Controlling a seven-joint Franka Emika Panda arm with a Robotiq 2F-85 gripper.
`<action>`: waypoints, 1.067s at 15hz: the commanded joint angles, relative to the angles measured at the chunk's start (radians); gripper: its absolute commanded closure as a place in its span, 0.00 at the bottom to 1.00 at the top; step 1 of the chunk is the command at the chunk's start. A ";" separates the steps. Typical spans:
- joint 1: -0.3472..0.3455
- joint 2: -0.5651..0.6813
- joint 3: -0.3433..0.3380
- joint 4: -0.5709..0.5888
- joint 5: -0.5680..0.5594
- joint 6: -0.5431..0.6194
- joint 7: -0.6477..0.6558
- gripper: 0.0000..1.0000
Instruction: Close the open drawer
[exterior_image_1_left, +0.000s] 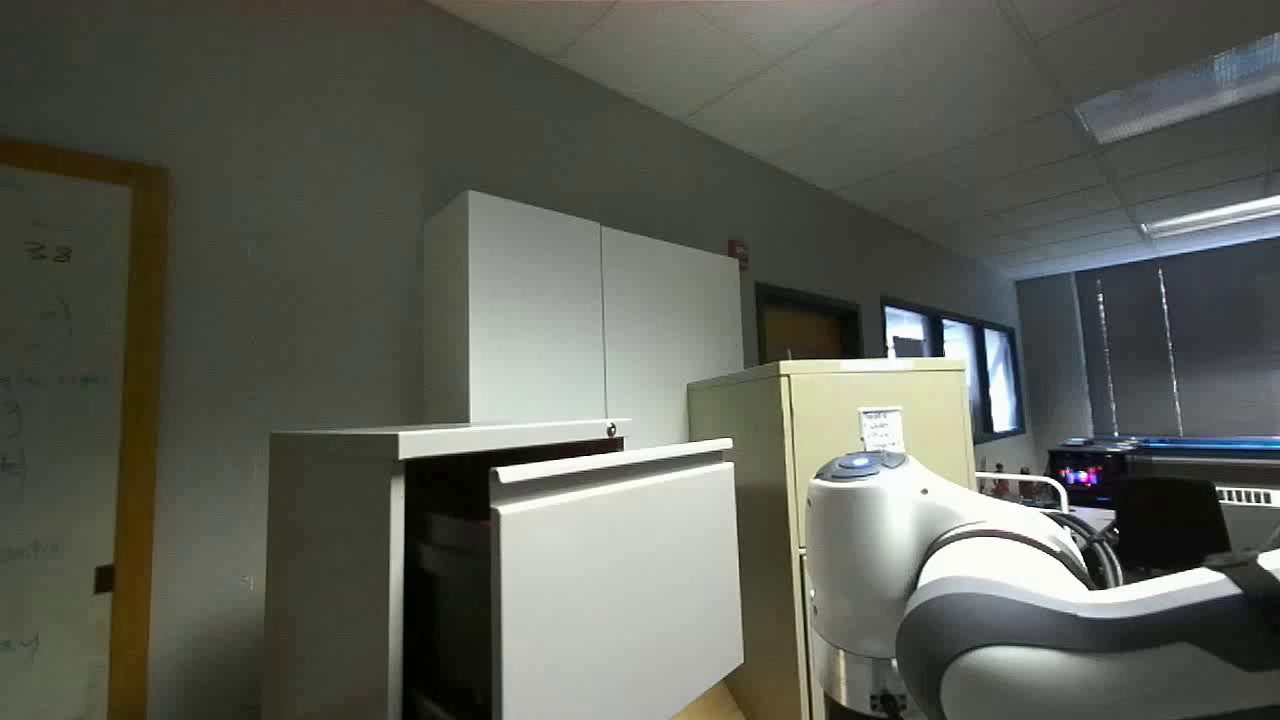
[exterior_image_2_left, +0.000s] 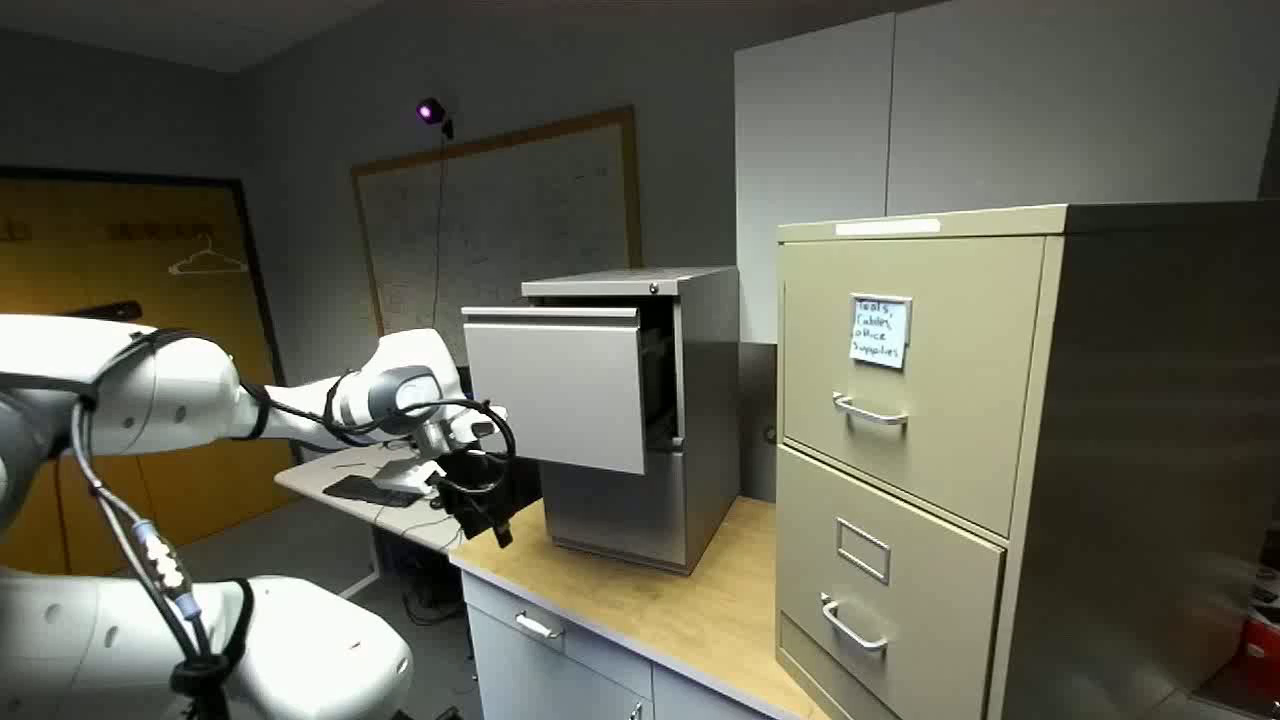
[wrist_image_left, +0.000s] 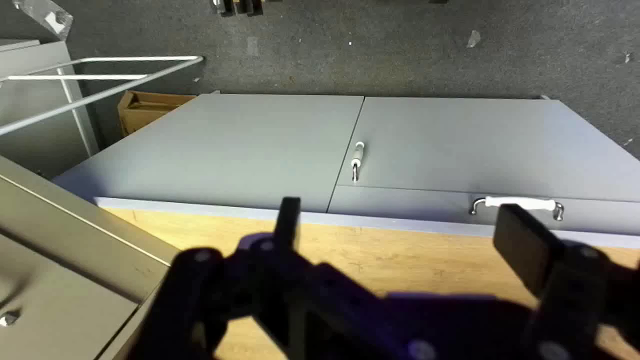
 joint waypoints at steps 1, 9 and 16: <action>0.012 0.004 -0.011 0.001 -0.011 -0.004 0.009 0.00; 0.003 0.015 -0.003 0.009 -0.026 0.019 0.013 0.00; -0.021 0.047 0.010 0.113 -0.075 0.205 0.013 0.00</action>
